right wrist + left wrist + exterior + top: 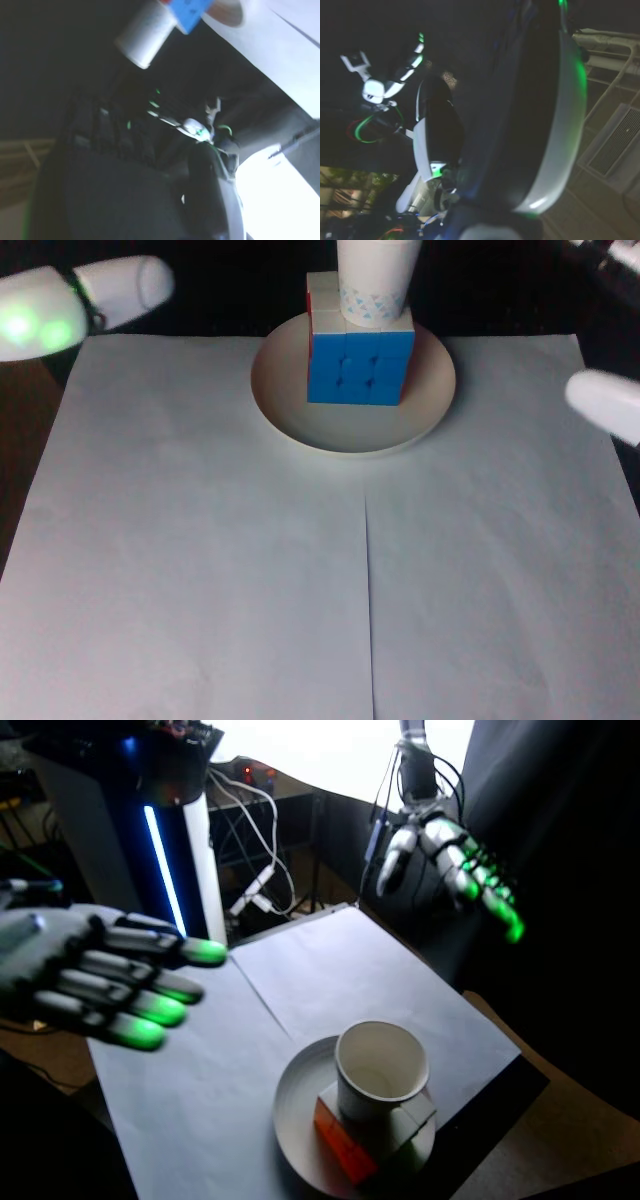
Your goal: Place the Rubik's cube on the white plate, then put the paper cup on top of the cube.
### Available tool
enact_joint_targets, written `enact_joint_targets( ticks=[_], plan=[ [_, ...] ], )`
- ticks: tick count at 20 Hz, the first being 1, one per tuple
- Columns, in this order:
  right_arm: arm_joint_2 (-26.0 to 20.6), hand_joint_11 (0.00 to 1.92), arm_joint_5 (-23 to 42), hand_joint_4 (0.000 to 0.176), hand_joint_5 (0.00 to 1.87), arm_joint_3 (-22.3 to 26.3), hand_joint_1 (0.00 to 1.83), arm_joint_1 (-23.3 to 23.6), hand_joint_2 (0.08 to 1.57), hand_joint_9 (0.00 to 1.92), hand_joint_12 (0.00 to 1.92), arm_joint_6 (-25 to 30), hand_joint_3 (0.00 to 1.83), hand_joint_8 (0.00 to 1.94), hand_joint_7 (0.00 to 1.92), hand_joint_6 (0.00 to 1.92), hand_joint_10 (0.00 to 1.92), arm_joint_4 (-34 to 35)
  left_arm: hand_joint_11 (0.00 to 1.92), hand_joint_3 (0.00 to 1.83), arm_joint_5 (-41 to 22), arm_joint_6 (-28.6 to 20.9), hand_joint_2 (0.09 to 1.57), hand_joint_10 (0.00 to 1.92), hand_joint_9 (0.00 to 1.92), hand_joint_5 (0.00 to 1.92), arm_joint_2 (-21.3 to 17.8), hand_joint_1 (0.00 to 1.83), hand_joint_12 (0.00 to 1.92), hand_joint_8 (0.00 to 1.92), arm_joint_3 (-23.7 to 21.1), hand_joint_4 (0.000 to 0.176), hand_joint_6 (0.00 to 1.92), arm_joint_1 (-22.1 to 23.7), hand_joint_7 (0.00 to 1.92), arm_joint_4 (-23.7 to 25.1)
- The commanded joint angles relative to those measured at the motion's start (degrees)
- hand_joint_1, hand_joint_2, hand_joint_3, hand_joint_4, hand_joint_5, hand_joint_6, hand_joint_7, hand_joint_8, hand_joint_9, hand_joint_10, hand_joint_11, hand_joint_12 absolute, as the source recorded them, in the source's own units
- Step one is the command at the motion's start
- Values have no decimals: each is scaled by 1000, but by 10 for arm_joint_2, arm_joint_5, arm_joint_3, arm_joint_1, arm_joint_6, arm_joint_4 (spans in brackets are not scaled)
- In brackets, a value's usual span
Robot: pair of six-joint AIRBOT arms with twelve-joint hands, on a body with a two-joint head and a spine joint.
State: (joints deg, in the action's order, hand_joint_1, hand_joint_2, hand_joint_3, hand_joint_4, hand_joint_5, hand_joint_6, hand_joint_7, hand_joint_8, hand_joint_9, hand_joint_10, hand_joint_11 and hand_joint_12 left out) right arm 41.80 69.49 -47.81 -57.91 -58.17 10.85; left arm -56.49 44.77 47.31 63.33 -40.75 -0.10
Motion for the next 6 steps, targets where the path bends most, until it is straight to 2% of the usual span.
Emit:
enact_joint_targets(
  ticks=[1,2,3,4,5,6],
  plan=[
    [-6,0,84,21,0,1,71,5,1321,0,0,0,0,0,0,0,0,2,0,7,-95,8,1309,0,0,0,-7,327,0,0,-5,140,0,-1,0,-13],
    [-12,0,90,0,0,1,63,5,1347,0,0,0,9,0,0,0,0,3,0,0,-113,22,1282,0,0,0,-17,285,0,0,-16,148,0,-13,0,-24],
    [-16,0,99,31,0,2,64,5,1340,0,0,0,5,0,0,0,0,5,0,0,-131,37,1271,0,0,0,-29,280,0,0,-27,173,0,-25,0,-36],
    [-20,0,110,56,0,2,65,5,1334,0,0,0,1,0,0,0,0,7,0,0,-149,49,1279,0,0,0,-39,269,0,0,-37,172,0,-35,0,-46],
    [-24,0,121,41,0,3,121,5,1339,0,0,0,1,0,0,0,0,12,0,0,-171,62,1274,0,0,0,-52,206,0,0,-47,173,0,-47,0,-56],
    [-33,0,135,38,0,4,121,5,1338,0,0,0,1,0,0,0,0,18,0,0,-197,74,1272,0,0,0,-64,200,0,0,-59,174,0,-60,0,-67]
  ],
)
